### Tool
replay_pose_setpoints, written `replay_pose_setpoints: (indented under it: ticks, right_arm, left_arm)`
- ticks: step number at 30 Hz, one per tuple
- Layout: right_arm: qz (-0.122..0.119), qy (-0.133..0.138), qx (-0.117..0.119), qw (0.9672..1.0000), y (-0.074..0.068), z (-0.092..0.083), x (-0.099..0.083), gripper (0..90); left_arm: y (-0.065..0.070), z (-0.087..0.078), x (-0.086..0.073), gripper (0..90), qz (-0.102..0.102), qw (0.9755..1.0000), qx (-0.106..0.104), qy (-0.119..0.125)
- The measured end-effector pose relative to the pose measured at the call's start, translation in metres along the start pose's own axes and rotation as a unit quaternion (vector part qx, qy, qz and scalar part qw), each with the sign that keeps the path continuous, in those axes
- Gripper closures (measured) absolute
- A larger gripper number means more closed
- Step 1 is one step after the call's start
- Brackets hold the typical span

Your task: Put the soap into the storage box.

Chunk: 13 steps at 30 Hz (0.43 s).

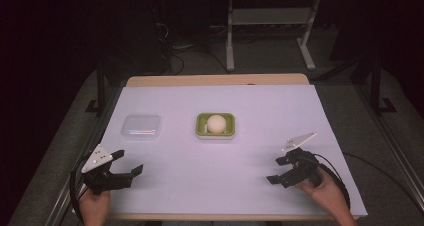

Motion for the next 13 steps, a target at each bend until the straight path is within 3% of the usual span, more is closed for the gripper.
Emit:
replay_pose_setpoints:
  ticks: [8, 13]
  right_arm:
    - [0.005, 0.014, -0.001, 0.9999, -0.005, -0.001, -0.008, 20.8]
    - [0.012, 0.019, -0.004, 0.9998, -0.008, 0.002, -0.015, 20.0]
  left_arm:
    - [0.001, 0.006, -0.001, 13.3, 0.016, 0.9997, 0.002, -0.018]
    - [0.0, 0.007, -0.002, 13.3, 0.01, 0.9998, 0.001, -0.017]
Point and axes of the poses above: each handheld gripper's, and its own axes: z roughly forward along the jaws, x roughly out of its top, y roughly to its right, the point moved 2 cm from there along z, roughly forward along the jaws, and after that the axes turned 14 degrees about -y, right-handed, at the moved point
